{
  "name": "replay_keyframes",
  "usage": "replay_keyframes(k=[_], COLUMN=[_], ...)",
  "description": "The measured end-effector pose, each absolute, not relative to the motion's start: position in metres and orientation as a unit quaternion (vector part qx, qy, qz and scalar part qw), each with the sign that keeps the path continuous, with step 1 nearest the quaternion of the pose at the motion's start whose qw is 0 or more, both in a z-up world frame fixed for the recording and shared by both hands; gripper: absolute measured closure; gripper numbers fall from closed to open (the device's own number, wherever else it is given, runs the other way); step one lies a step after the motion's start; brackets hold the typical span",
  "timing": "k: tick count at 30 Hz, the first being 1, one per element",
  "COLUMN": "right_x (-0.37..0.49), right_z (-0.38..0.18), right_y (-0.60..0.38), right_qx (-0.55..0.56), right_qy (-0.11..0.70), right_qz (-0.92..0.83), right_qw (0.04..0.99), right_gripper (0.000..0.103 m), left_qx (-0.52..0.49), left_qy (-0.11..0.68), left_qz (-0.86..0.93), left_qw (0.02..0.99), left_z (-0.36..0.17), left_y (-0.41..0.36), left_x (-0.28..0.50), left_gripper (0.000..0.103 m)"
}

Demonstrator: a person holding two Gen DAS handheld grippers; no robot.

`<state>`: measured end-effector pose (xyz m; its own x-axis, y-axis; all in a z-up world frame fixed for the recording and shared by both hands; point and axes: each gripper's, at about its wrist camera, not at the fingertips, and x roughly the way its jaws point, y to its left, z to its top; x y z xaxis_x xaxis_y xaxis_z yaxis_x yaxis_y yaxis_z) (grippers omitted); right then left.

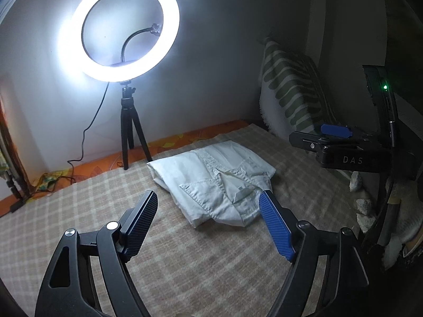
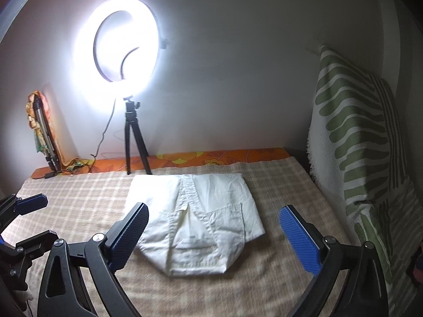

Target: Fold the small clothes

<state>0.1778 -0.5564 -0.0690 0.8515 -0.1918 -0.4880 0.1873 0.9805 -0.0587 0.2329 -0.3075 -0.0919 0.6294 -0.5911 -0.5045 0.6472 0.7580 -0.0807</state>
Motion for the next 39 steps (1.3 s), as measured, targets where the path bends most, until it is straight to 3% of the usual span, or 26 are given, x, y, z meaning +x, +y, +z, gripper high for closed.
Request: replay_keyframes(k=[15, 32, 35, 37, 39], right_x=[0.096, 0.036, 0.033, 0.032, 0.032], right_z=[-0.069, -0.09, -0.095, -0.096, -0.096], right_y=[-0.476, -0.452, -0.449, -0.447, -0.444], right_qx=[-0.024, 0.018, 0.022, 0.025, 0.024], right_qy=[0.24, 0.22, 0.222, 0.221, 0.218], right_qz=[-0.107, -0.161, -0.162, -0.161, -0.165], right_qw=[0.965, 0.962, 0.961, 0.961, 0.962], right_gripper=[0.0, 0.0, 0.0, 0.0, 0.0], left_qx=[0.063, 0.085, 0.077, 0.084, 0.09], left_qy=[0.229, 0.208, 0.2, 0.197, 0.193], left_qz=[-0.33, -0.253, -0.25, -0.254, -0.254], left_qw=[0.914, 0.941, 0.944, 0.943, 0.943], left_z=[-0.08, -0.112, -0.114, -0.116, -0.118], left_y=[-0.247, -0.202, -0.197, -0.197, -0.196], left_x=[0.157, 0.128, 0.126, 0.125, 0.124], left_gripper=[0.02, 0.017, 0.013, 0.004, 0.001])
